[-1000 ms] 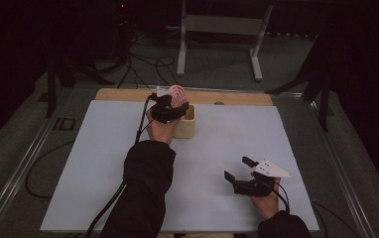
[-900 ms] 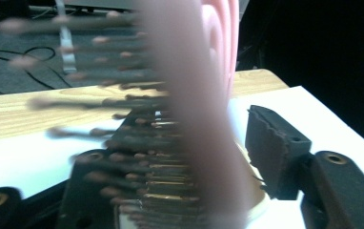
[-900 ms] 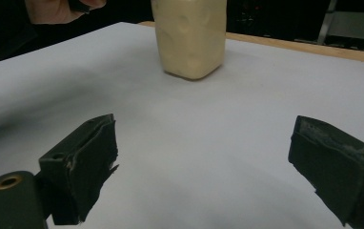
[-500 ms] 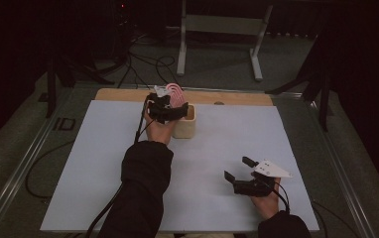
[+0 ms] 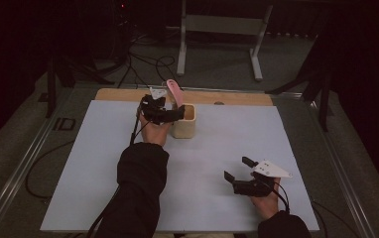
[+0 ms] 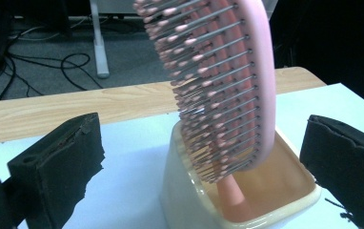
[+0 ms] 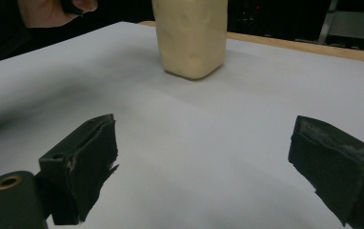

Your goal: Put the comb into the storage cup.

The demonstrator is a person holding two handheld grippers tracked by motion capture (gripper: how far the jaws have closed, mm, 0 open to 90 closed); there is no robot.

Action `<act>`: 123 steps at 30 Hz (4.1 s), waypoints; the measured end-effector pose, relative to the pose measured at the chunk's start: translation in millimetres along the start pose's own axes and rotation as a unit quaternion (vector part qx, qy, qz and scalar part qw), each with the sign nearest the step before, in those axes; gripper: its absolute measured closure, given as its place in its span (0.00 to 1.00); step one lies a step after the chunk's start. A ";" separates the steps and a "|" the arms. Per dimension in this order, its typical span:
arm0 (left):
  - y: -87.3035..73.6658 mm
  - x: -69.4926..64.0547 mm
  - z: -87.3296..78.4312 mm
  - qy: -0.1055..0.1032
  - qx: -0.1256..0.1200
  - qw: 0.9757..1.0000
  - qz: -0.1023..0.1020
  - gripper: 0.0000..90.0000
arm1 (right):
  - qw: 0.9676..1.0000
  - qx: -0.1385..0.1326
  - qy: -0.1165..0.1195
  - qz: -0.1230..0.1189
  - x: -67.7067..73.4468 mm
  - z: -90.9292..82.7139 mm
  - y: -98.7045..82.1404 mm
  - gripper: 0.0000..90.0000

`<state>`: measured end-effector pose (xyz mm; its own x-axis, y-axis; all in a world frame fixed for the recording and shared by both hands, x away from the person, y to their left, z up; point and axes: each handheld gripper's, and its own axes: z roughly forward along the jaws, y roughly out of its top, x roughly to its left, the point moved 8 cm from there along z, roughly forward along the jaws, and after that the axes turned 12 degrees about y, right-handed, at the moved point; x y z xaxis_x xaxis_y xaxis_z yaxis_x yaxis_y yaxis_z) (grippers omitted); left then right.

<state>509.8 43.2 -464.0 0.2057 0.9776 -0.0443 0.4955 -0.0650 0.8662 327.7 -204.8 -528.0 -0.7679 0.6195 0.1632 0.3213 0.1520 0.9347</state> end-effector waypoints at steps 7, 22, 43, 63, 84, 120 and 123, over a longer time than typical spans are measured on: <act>0.5 5.4 -5.8 -0.008 -0.004 1.000 0.006 0.00 | 1.000 0.000 0.001 0.002 0.5 0.3 -0.2 0.10; 3.6 17.4 -25.3 -0.017 -0.016 1.000 0.019 0.00 | 1.000 0.002 0.000 0.002 0.6 0.9 -0.7 0.10; -16.3 39.8 -52.3 -0.030 -0.017 0.998 0.053 0.00 | 1.000 0.002 -0.001 0.001 1.5 1.1 -0.7 0.10; -47.8 63.0 -85.1 -0.037 -0.031 0.996 0.073 0.00 | 1.000 0.004 -0.001 0.000 2.2 2.2 -1.4 0.10; -106.4 93.2 -120.2 -0.026 -0.043 0.996 0.075 0.00 | 1.000 -0.001 -0.002 0.001 3.0 -0.6 -0.1 0.10; -148.2 125.3 -181.4 -0.017 -0.106 0.991 0.079 0.00 | 1.000 -0.007 -0.021 -0.007 3.0 -22.0 4.8 0.10; -150.3 125.4 -181.9 -0.016 -0.105 0.991 0.083 0.00 | 1.000 -0.006 -0.022 -0.004 0.7 -22.1 4.2 0.10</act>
<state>307.7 211.9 -509.3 0.2978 0.9499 0.0950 0.2670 -0.1785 0.9470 316.3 -220.8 -516.9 -0.7452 0.6514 0.1426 0.3090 0.1478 0.9395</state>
